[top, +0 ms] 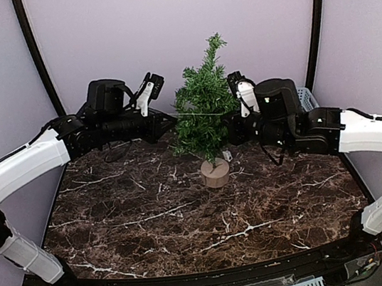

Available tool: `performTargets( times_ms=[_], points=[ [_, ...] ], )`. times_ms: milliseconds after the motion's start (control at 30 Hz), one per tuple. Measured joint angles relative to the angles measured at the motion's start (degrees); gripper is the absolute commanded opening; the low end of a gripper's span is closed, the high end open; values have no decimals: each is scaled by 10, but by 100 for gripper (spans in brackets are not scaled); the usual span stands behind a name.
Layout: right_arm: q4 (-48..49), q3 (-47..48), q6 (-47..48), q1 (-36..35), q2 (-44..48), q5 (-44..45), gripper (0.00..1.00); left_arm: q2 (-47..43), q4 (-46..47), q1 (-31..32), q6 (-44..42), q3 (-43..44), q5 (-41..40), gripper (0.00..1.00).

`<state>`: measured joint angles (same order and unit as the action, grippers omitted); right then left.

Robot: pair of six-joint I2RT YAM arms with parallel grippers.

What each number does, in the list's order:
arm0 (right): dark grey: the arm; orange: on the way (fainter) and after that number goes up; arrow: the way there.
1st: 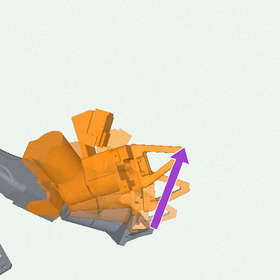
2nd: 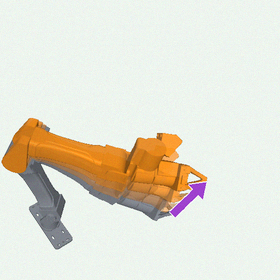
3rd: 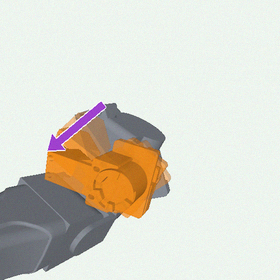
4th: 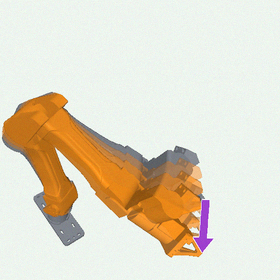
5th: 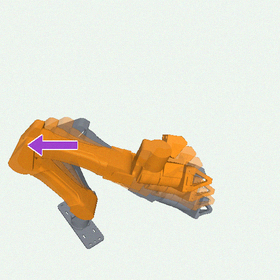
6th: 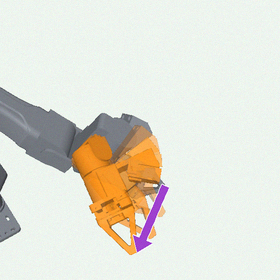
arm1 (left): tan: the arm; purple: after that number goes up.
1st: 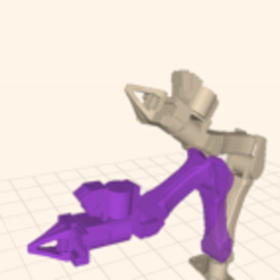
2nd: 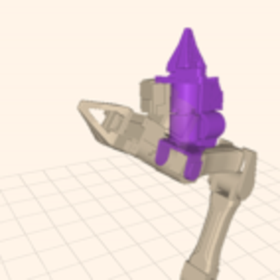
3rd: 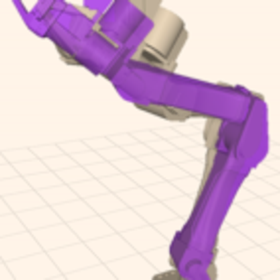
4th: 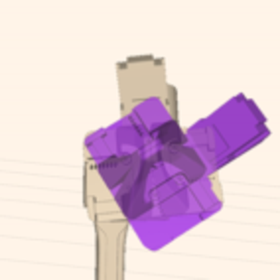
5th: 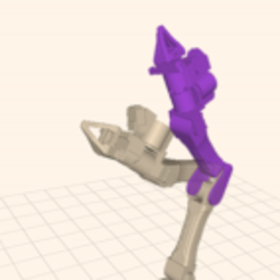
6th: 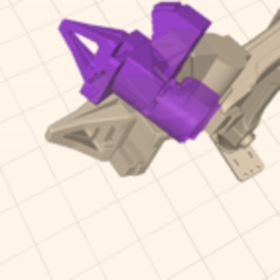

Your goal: Decorate the small christmas tree

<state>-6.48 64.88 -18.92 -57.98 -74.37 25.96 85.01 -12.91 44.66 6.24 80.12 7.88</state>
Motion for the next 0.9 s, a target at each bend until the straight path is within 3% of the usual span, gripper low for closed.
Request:
performTargets(
  times_ms=[433,667,900],
  points=[
    [7,24,24,17,-44,-43,0,14,12,-41,2,-14,17,0],
    [-3,28,23,22,-57,-51,18,14,15,-60,9,-39,14,0],
    [-13,28,13,28,-50,-49,28,14,20,-71,15,-59,9,0]
  ],
)
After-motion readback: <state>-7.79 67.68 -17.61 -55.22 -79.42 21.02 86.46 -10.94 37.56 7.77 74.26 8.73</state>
